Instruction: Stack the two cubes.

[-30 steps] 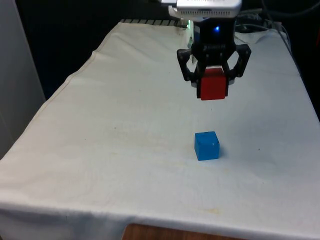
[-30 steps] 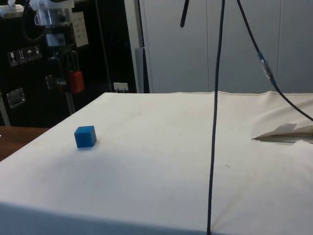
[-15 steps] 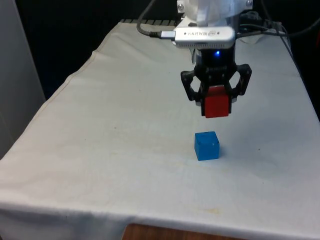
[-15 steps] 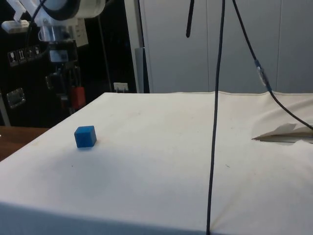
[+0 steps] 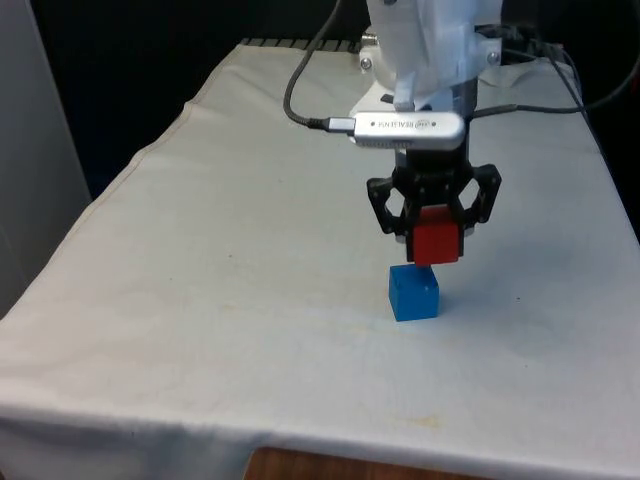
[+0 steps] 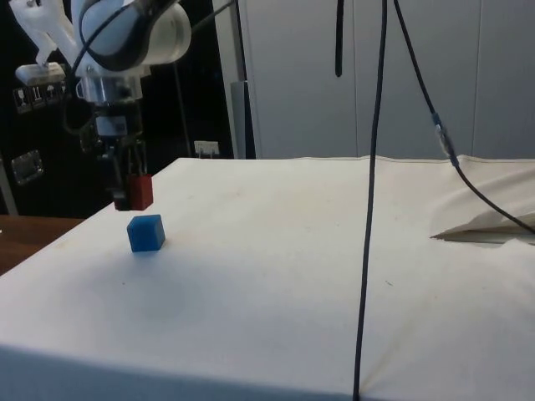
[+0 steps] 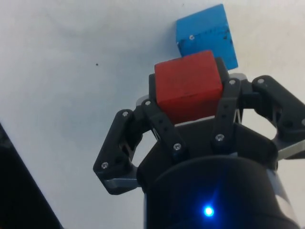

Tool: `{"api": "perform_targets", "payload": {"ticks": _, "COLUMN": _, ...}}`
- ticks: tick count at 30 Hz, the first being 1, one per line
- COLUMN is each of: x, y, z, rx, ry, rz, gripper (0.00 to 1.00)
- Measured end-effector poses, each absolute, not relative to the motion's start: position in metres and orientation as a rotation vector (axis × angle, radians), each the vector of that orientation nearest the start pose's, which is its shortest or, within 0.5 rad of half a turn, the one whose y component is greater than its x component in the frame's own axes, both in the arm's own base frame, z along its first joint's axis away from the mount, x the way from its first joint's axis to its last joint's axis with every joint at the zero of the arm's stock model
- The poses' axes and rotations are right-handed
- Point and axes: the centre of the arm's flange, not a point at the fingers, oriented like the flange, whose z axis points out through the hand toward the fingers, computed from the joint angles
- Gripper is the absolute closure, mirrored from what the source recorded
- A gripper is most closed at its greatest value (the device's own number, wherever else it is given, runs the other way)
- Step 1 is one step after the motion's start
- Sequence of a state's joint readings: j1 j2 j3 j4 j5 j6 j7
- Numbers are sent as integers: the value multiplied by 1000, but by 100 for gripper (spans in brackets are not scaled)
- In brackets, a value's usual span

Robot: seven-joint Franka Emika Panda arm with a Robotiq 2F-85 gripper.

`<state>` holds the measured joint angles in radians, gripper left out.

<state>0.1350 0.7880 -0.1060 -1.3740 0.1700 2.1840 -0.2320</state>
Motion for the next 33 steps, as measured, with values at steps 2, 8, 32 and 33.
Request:
{"api": "perform_targets", "payload": {"ticks": 2, "x": 738, "y": 44, "z": 245, "rx": -3064, "ry": -301, "rz": -52, "gripper": 100}}
{"api": "perform_targets", "payload": {"ticks": 8, "x": 745, "y": 43, "z": 234, "rx": -3059, "ry": -295, "rz": -57, "gripper": 100}}
{"api": "perform_targets", "payload": {"ticks": 32, "x": 744, "y": 27, "z": 216, "rx": -3043, "ry": -351, "rz": -18, "gripper": 98}}
{"api": "perform_targets", "payload": {"ticks": 33, "x": 744, "y": 27, "z": 214, "rx": -3044, "ry": -353, "rz": -16, "gripper": 84}}
